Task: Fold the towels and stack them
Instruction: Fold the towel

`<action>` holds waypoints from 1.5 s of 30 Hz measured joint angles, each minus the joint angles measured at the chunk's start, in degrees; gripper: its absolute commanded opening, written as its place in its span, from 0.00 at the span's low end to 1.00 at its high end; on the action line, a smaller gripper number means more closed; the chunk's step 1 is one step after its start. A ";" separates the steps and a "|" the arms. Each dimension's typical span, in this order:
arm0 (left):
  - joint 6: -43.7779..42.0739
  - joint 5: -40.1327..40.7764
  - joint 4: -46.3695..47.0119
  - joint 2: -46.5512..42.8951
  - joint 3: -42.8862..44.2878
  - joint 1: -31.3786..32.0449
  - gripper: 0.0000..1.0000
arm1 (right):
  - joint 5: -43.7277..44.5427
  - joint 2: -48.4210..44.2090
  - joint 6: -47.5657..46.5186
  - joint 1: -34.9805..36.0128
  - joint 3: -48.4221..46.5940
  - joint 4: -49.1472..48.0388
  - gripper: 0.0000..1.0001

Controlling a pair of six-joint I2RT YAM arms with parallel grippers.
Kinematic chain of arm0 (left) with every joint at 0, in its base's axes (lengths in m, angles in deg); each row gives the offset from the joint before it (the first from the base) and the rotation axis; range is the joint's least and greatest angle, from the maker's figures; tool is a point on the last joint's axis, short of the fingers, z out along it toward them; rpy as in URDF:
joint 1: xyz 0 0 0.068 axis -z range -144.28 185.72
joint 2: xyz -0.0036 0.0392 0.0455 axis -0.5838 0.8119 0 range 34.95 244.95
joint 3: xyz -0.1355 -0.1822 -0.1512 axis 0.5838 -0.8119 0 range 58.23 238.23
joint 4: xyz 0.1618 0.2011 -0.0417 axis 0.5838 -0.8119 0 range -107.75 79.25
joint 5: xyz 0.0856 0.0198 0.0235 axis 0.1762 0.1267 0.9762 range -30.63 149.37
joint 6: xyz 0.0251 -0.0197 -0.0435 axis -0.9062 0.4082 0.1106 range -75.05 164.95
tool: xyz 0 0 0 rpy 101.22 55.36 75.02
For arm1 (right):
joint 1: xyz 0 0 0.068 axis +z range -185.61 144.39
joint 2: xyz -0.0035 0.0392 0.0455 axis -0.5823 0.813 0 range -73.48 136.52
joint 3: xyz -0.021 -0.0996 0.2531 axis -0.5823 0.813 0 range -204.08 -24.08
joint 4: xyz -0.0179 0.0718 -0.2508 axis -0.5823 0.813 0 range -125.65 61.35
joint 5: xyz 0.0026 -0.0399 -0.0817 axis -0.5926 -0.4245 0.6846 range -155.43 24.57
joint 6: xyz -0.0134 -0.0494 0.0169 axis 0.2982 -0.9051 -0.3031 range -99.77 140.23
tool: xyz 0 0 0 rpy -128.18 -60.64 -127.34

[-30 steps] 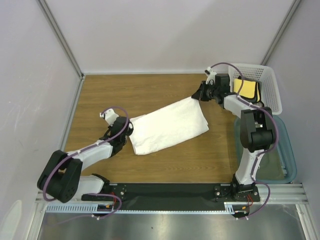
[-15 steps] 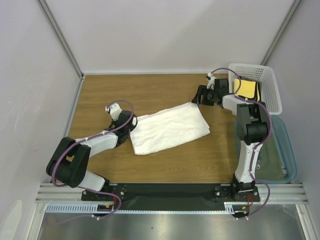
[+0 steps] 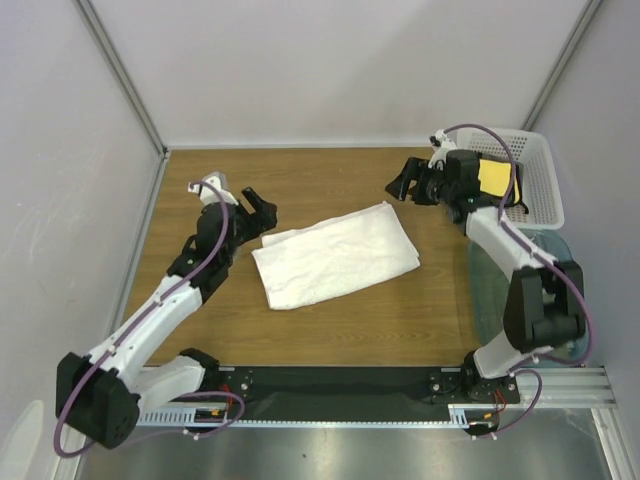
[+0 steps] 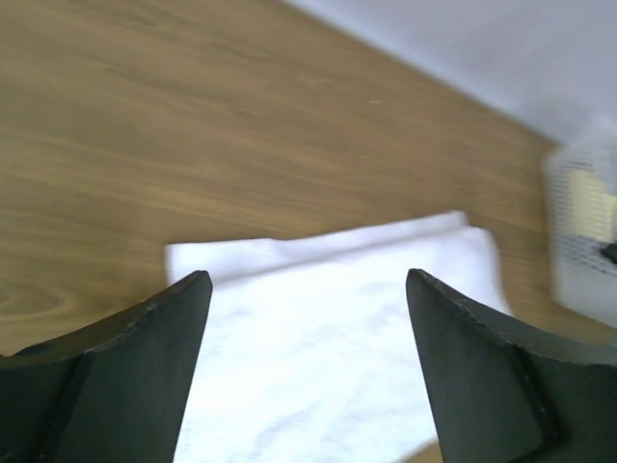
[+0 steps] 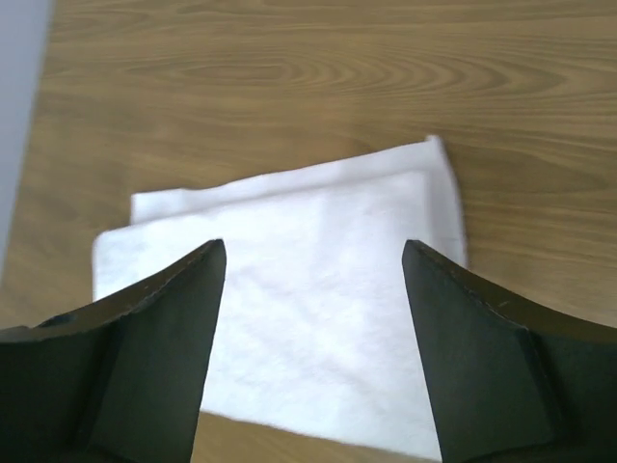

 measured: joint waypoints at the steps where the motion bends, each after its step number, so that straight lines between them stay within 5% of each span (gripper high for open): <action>1: 0.24 -1.99 0.70 -1.29 -0.33 0.07 0.83 | -0.15 -2.08 0.92 0.57 1.64 -1.03 0.75; 8: 9.01 -14.75 12.48 2.23 -11.04 1.92 0.45 | -0.50 -2.19 6.58 2.64 11.30 -14.10 0.37; 15: 13.92 -20.31 12.74 12.04 -14.01 3.39 0.19 | 0.48 7.26 8.04 2.36 14.12 -15.30 0.20; 22: 15.21 -21.77 6.23 17.97 -13.84 3.52 0.12 | 4.00 5.81 10.01 2.38 21.81 -14.84 0.15; 28: 15.74 -21.62 0.63 19.37 -11.63 2.45 0.13 | 7.65 -5.60 13.11 4.17 32.70 -13.70 0.15; 35: 6.71 -17.29 -9.05 25.68 0.15 -1.03 0.12 | 10.12 -14.34 15.21 7.87 37.79 -7.96 0.20; 38: 2.01 -17.18 -10.32 26.53 3.89 -1.31 0.15 | 10.82 -16.61 14.86 7.98 36.81 -3.28 0.36; 40: -0.42 -18.32 -10.58 25.27 4.17 -1.27 0.29 | 11.10 -17.99 14.03 7.98 34.51 0.87 0.50; 41: -1.42 -18.69 -11.23 24.20 4.17 -1.25 0.36 | 11.30 -18.49 13.40 7.98 32.46 3.19 0.65; 42: -2.29 -18.86 -12.02 22.77 4.20 -1.22 0.58 | 11.61 -18.95 12.74 7.98 30.12 5.09 0.71; 45: -4.85 -17.73 -15.06 17.20 4.59 -1.09 0.86 | 13.20 -20.09 10.86 7.98 22.93 9.29 0.90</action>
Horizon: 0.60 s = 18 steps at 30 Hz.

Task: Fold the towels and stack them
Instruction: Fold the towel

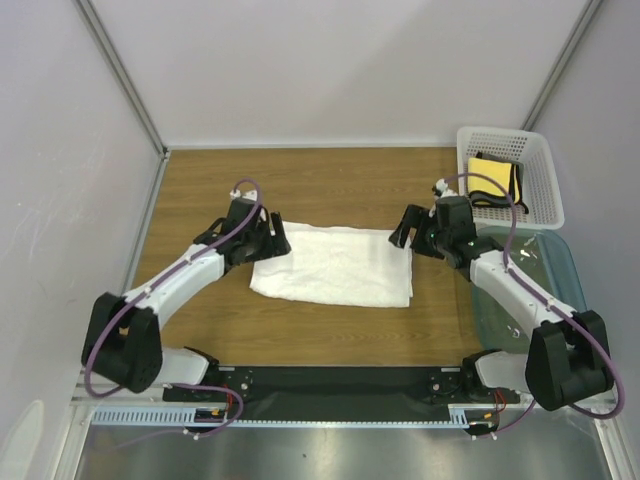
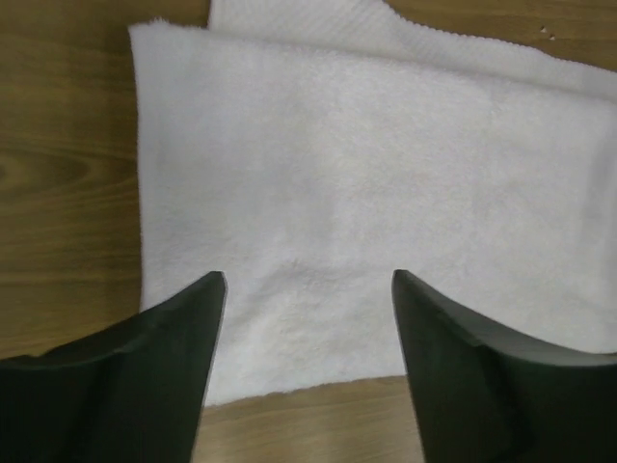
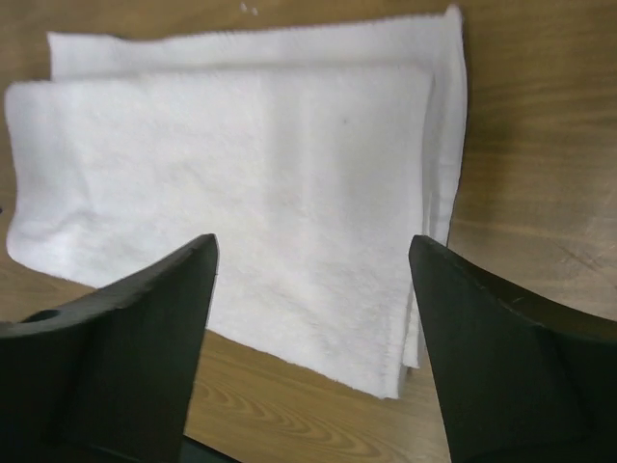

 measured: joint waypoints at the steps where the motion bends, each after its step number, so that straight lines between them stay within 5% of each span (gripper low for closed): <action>1: -0.17 1.01 -1.01 -1.40 0.42 0.00 0.88 | 0.50 -0.35 -0.59 0.00 -1.38 0.55 0.93; 8: 0.79 10.75 -6.45 -2.05 4.26 -2.40 0.92 | 3.65 0.50 -1.27 -0.55 -3.63 5.16 0.98; 18: 2.38 8.41 0.87 2.27 -6.27 -4.09 0.89 | 3.91 7.50 -1.42 -1.01 1.46 3.69 0.94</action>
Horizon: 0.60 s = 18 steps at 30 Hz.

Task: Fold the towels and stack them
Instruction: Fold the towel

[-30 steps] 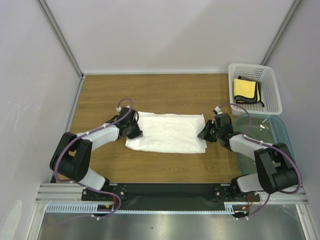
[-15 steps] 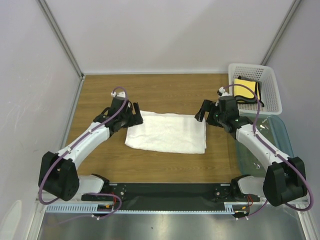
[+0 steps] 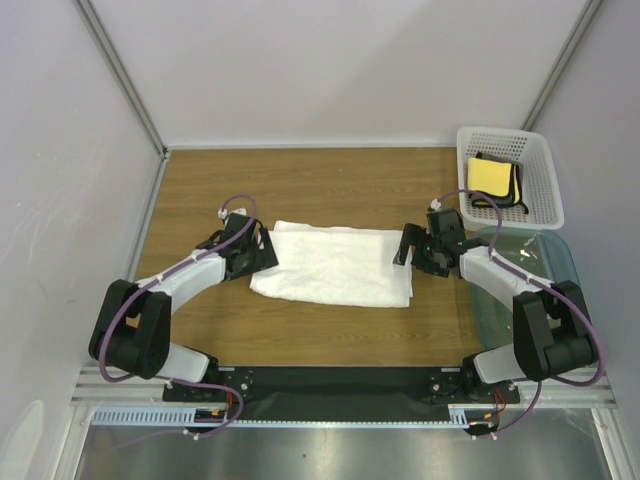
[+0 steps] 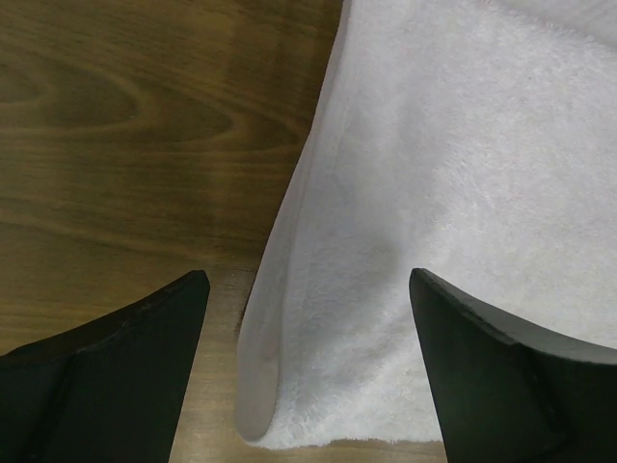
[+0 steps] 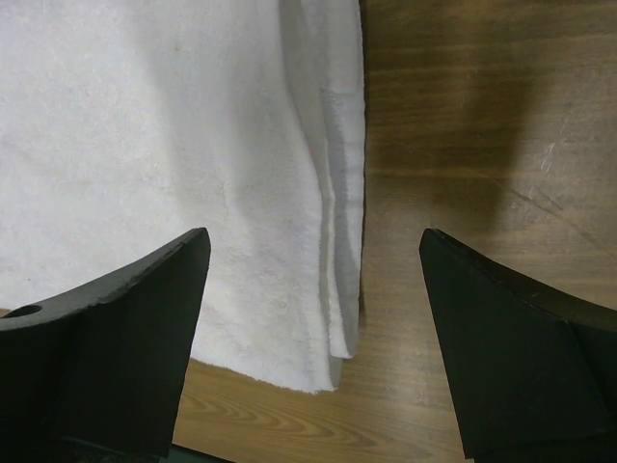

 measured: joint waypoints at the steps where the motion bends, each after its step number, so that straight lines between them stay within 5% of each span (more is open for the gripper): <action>1: 0.02 -0.28 1.18 0.02 -0.70 0.00 0.89 | -0.11 0.61 -0.13 -0.09 0.00 -0.70 0.93; 10: 0.57 -2.03 11.23 2.25 -4.39 -0.13 0.86 | -1.90 6.91 -0.68 -1.70 -0.26 -6.12 0.81; 18: 0.90 -2.14 17.57 4.52 -4.94 -0.22 0.66 | -4.28 9.11 0.15 -1.79 -0.46 -10.03 0.64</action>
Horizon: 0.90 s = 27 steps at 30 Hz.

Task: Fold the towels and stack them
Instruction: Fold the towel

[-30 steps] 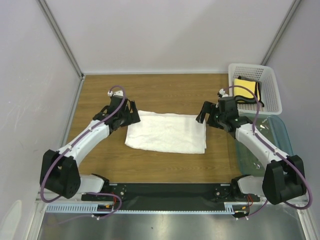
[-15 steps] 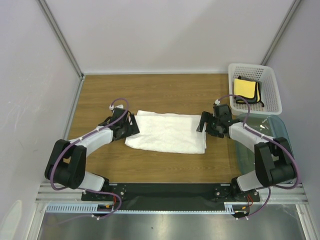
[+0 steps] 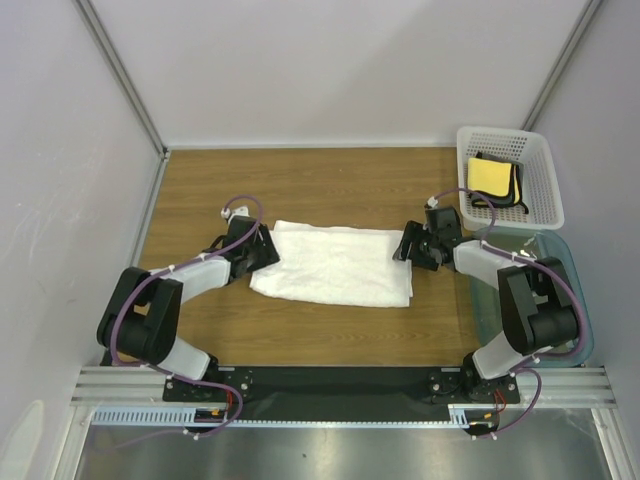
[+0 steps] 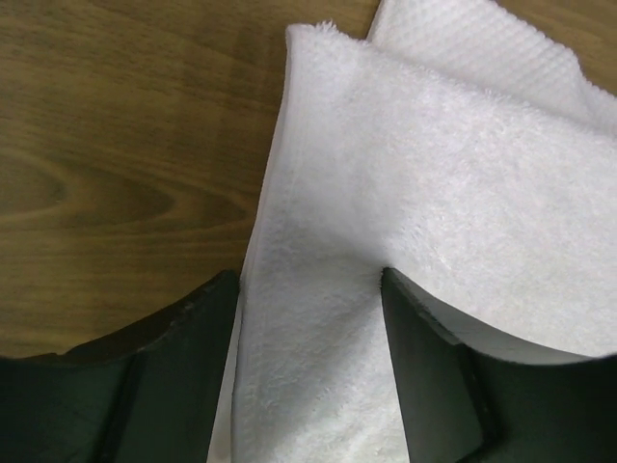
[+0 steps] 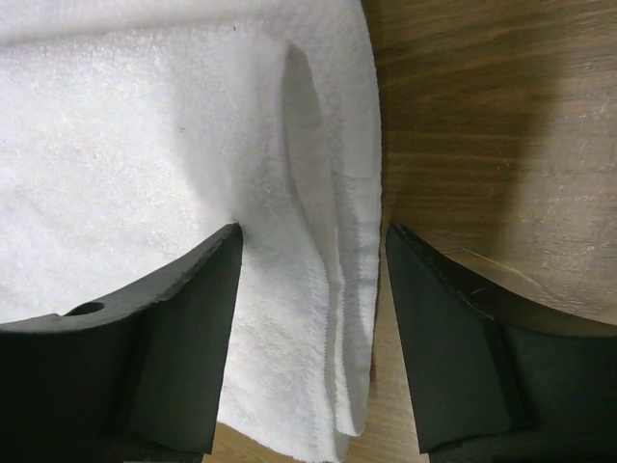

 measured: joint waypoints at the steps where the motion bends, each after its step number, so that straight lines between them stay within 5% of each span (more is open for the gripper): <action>1: 0.07 -0.04 0.42 0.22 -0.02 0.00 0.63 | -0.26 0.17 0.20 0.04 0.00 -0.44 0.59; 4: 0.11 -0.85 1.77 0.66 -0.42 -0.04 0.45 | -0.68 0.57 0.87 0.35 0.31 -1.42 0.46; 8: 0.28 -2.99 4.24 1.36 -1.38 -0.04 0.02 | -1.62 1.36 1.97 0.85 1.05 -2.64 0.16; 10: 0.02 -4.11 5.22 1.60 -1.44 -0.04 0.00 | -2.05 1.81 2.73 0.96 1.07 -2.82 0.00; 20: -0.55 -5.73 6.91 1.97 -1.11 0.04 0.00 | -1.60 2.80 -0.94 -1.99 -8.68 2.49 0.00; 27: -0.57 -7.21 8.94 8.87 8.15 0.79 0.00 | -3.76 9.94 -6.51 -7.43 -22.95 2.86 0.00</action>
